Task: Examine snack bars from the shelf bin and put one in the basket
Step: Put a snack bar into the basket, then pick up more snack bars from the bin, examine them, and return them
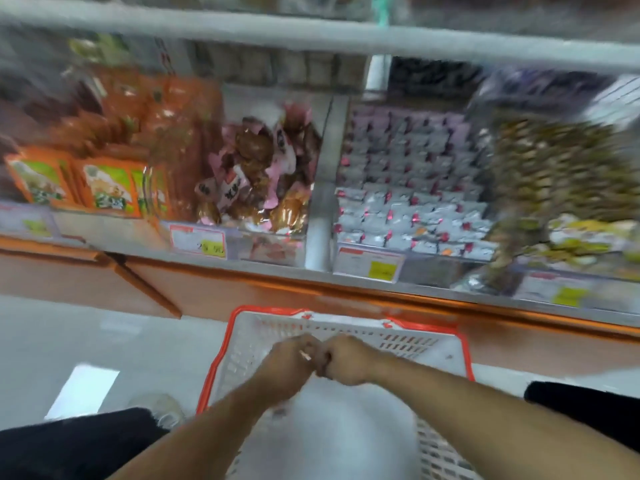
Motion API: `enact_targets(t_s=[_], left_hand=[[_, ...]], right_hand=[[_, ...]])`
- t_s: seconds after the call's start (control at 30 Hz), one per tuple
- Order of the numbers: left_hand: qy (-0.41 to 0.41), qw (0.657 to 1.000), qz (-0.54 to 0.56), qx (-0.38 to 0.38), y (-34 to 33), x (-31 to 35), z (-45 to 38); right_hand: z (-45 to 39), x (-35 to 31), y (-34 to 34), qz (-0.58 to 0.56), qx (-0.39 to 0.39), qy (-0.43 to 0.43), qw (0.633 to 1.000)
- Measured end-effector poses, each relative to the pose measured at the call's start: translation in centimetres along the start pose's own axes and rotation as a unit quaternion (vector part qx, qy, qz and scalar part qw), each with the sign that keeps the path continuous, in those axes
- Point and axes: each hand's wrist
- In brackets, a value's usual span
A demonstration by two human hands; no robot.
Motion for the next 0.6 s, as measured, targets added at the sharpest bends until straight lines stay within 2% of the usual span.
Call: enact_targets(t_s=[0.07,0.17,0.23,0.3,0.37,0.4,0.47,0.53,0.6], left_hand=[[-0.09,0.994,-0.055,-0.023,3.1,4.2,-0.1],[-0.152,0.968,-0.181,-0.082,7.4,10.1,0.4],[-0.177,0.957,-0.214,-0.084,10.1,13.4,1.2],[-0.216,0.958,-0.184,-0.036,12.3,16.0,2.5],[-0.251,0.961,-0.098,0.057,13.9,17.3,3.5],[-0.261,0.956,-0.072,0.11,14.4,17.4,3.7],[-0.272,0.938,-0.085,0.198,14.6,17.1,3.6],[-0.272,0.926,-0.128,0.227,14.3,16.7,2.7],[-0.267,0.924,-0.169,0.215,13.9,16.7,1.7]], right_hand=[[3.3,-1.9,3.8,0.079,-0.013,0.03,0.996],[8.8,-4.4,7.5,0.163,-0.058,0.025,0.985],[12.3,-6.0,10.0,0.129,-0.079,0.029,0.988],[15.5,-7.1,13.1,0.068,-0.064,0.053,0.994],[18.0,-7.9,16.1,-0.023,0.014,0.117,0.993],[18.6,-8.0,17.3,-0.086,0.083,0.152,0.981],[18.0,-7.6,19.0,-0.168,0.268,0.202,0.927],[16.0,-7.0,20.2,-0.106,0.431,0.181,0.878],[14.0,-6.6,21.1,0.014,0.488,0.13,0.863]])
Point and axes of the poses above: each hand's wrist, its own z-axis away from the middle knuckle, its own y-axis out of the back of the hand, x = y × z, and after that the axes turned 13 degrees about -z, right-handed
